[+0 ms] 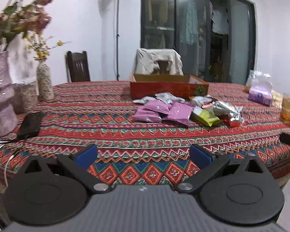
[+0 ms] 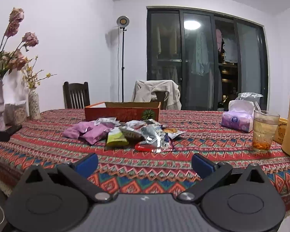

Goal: Organize snacks
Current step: 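Withdraw both grippers from the box back toward the snack pile, then grasp a pink packet with the left gripper while the right grasps a white packet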

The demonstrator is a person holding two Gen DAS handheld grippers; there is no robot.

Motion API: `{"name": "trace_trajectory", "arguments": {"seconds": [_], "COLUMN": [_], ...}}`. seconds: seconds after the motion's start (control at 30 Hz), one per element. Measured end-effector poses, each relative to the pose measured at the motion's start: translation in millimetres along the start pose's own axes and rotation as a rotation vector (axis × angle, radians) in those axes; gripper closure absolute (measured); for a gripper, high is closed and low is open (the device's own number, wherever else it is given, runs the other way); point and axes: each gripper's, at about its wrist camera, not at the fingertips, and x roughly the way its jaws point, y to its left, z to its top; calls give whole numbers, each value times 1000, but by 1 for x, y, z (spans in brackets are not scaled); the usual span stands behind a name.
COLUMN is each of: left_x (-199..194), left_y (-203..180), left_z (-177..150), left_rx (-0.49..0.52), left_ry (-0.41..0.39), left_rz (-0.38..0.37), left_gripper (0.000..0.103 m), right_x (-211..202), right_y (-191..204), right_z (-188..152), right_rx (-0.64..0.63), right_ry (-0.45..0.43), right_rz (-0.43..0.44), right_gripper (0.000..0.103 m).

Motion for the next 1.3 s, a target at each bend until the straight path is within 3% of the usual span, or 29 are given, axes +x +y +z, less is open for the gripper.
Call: {"name": "trace_trajectory", "arguments": {"seconds": [0.2,0.33,0.43,0.53,0.6,0.67,0.9,1.03,1.1,1.13,1.3], "left_x": [39,71,106,142,167,195,267,278,276,273,233], "left_y": [-7,-14,-16,-17,-18,-21,-26,-22,-22,-22,-17], "left_z": [20,34,49,66,75,81,85,84,84,84,78], "left_rx": [24,49,75,96,119,160,228,193,200,205,145], "left_ry": [12,23,36,39,39,50,148,174,175,180,189], "left_rz": [-29,-65,-76,-87,-95,-98,-122,-152,-149,-154,-154], "left_gripper": [1,13,25,27,27,25,24,32,34,41,41], "right_x": [31,63,94,133,160,188,262,272,265,260,243], "right_y": [-8,-8,-9,-11,-15,-14,-2,9,15,17,16], "right_z": [13,25,38,49,53,58,66,59,58,58,59], "right_rx": [26,20,43,95,135,153,144,35,-45,-69,-93], "right_ry": [-48,-33,33,136,183,203,275,304,327,337,379], "right_rz": [116,121,172,213,249,253,214,197,180,179,207], "right_gripper": [0,0,0,16,36,43,44,46,56,56,62]}}
